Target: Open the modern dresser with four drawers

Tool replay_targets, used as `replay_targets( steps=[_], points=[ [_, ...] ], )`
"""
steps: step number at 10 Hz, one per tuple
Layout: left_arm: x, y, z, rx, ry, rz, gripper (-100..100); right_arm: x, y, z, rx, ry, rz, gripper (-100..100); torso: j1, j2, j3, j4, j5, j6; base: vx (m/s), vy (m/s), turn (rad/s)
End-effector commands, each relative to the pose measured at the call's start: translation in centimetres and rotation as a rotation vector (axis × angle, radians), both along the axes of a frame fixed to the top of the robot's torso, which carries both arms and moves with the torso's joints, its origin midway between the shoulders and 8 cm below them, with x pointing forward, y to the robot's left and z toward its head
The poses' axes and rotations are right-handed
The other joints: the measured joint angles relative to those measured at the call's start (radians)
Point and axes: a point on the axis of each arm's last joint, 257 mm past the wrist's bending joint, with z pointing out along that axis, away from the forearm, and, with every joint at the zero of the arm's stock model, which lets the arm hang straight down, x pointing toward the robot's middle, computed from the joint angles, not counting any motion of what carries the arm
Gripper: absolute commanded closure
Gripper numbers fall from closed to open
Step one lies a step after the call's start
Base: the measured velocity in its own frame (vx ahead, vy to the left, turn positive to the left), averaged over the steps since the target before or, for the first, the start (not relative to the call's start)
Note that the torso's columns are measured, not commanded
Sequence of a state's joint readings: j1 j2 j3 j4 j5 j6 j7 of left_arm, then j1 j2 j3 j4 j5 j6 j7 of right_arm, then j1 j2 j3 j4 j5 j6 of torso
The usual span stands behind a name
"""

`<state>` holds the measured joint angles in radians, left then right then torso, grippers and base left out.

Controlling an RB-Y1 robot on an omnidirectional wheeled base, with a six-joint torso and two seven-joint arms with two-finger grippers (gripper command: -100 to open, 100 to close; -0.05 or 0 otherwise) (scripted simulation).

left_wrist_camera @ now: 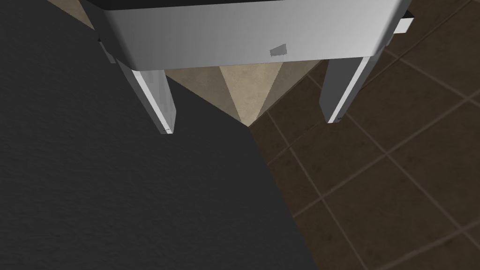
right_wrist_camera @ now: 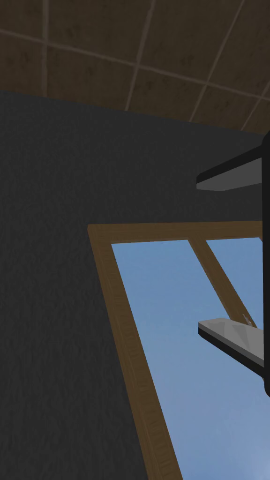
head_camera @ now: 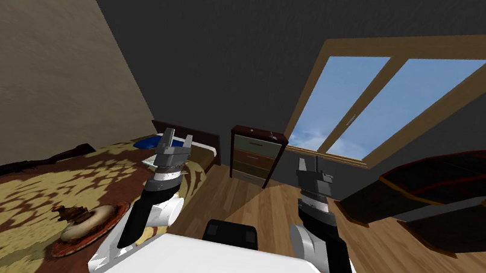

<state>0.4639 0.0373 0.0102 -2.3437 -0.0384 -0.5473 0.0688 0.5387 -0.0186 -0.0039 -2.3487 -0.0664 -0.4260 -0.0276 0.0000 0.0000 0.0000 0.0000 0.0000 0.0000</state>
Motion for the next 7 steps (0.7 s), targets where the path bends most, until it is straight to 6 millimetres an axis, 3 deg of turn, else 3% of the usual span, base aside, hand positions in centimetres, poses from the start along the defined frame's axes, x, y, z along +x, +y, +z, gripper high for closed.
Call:
replay_targets(
  steps=[1,7],
  points=[
    [0.0,0.0,0.0,0.0,0.0,0.0,0,0.0,0.0,0.0,0.0,0.0,0.0,0,0.0,0.04,-0.082,0.041,0.0,0.0,0.0,0.0,0.0],
    [-0.01,0.0,0.01,0.0,0.0,0.0,0,-0.01,0.0,0.01,0.0,0.0,0.0,0,0.0,0.47,-0.939,0.47,0.0,0.0,0.0,0.0,0.0]
  ],
)
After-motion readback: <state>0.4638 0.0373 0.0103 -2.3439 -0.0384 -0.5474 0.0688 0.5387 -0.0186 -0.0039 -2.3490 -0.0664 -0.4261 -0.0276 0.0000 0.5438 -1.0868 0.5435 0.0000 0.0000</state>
